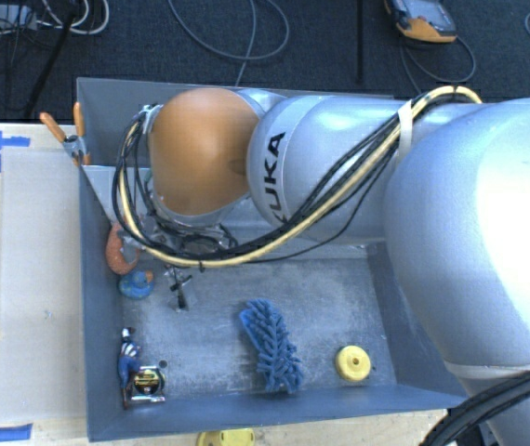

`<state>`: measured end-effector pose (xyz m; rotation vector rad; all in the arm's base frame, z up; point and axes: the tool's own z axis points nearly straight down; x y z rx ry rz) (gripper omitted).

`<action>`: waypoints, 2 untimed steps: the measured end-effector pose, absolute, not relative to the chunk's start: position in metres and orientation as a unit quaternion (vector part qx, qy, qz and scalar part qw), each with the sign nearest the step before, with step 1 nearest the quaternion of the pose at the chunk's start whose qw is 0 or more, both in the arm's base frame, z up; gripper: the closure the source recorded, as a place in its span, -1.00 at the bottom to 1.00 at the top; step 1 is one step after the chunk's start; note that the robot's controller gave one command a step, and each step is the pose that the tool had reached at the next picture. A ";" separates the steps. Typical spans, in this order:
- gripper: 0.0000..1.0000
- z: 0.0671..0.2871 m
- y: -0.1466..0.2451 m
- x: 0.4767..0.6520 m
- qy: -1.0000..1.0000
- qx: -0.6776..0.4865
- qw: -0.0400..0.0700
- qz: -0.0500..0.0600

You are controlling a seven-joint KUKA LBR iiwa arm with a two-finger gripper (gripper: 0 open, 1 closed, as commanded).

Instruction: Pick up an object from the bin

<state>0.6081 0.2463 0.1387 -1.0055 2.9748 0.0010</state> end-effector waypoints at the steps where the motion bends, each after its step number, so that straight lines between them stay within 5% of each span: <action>1: -1.00 0.080 0.243 0.621 0.865 -0.501 0.002 0.000; 2: 1.00 0.072 0.247 0.621 0.864 -0.503 0.002 0.001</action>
Offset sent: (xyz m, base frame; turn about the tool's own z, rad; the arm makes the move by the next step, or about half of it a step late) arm 0.0111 0.0004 -0.0687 -0.4095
